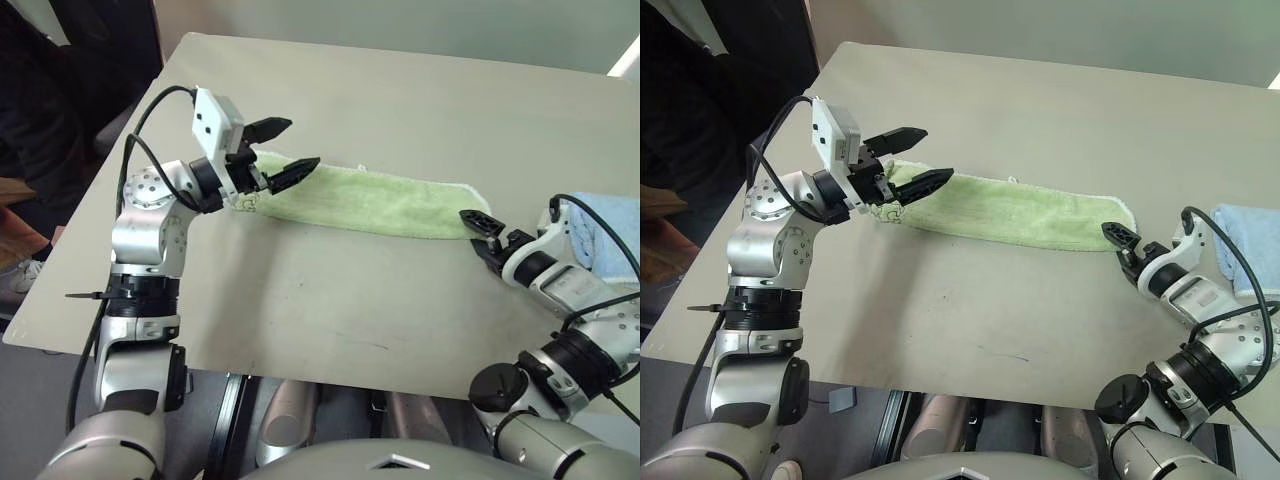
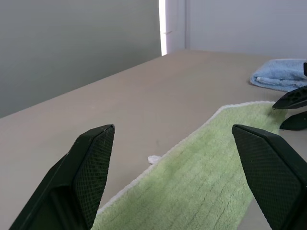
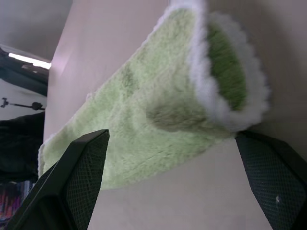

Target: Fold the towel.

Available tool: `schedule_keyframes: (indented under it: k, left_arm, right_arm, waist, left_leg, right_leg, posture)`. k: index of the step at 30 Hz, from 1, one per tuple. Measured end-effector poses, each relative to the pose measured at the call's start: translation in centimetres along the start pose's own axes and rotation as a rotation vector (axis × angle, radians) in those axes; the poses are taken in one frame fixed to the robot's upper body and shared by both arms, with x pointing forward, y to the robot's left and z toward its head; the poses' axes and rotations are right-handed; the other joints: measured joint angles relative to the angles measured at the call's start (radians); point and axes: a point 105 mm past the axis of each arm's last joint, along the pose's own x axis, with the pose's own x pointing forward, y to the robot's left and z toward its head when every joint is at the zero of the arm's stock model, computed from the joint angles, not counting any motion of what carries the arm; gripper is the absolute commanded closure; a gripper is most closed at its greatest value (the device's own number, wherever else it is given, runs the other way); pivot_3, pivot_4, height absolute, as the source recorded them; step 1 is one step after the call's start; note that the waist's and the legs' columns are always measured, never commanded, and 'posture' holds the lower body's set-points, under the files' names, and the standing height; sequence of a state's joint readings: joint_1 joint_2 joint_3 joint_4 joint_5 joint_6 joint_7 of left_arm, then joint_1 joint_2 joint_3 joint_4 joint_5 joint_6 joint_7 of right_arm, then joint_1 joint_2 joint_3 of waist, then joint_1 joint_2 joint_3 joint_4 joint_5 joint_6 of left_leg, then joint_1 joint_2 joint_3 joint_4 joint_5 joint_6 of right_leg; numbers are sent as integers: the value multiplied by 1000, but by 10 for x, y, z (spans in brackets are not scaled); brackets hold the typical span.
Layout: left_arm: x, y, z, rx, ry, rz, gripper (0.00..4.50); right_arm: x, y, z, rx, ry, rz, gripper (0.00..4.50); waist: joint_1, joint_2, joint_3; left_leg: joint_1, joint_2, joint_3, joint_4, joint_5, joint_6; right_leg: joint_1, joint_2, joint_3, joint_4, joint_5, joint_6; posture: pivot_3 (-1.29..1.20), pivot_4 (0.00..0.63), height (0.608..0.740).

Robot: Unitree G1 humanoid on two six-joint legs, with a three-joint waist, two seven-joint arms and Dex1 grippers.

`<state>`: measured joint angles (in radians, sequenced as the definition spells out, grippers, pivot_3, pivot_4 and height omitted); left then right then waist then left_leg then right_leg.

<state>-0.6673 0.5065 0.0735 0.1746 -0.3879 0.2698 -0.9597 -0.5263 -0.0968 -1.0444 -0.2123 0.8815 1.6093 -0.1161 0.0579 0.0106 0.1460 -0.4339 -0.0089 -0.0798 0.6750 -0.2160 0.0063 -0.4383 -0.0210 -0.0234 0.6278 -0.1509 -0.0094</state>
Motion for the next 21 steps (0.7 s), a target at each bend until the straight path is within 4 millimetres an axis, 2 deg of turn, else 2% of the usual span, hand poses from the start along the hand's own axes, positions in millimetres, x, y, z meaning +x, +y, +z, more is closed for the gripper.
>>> schedule_keyframes:
  k: [8,12,16,19,21]
  left_arm:
    - [4,-4,-2,-8,-3,-13,285]
    - [5,-5,-2,-11,-4,-16,285]
    - [6,-5,-2,-12,-6,-17,285]
    - [6,-5,-2,-12,-7,-17,285]
    - [5,-5,-2,-11,-7,-16,285]
  right_arm:
    - [2,0,1,13,1,-1,63]
    - [12,2,1,41,-3,7,63]
    - [24,4,1,72,-20,11,63]
    - [29,2,3,91,-38,-1,632]
    - [30,-1,4,100,-47,-23,1335]
  waist:
    - [-2,-1,0]
    - [-10,-3,-2]
    - [-21,-3,-2]
    - [-26,-3,-2]
    - [-25,-3,-2]
  left_leg:
    - [0,0,0,0,0,0]
    - [3,0,0,0,0,0]
    - [11,0,1,0,0,0]
    - [12,0,1,0,-5,-8]
    - [12,0,1,0,-6,-10]
  right_leg:
    - [0,0,0,0,0,1]
    - [2,0,0,-1,1,0]
    - [9,0,2,-1,-2,7]
    - [10,0,3,-1,-2,7]
    - [10,0,4,-1,-2,7]
  posture:
    - [0,150,735]
    - [0,150,735]
    - [0,150,735]
    - [0,150,735]
    - [0,150,735]
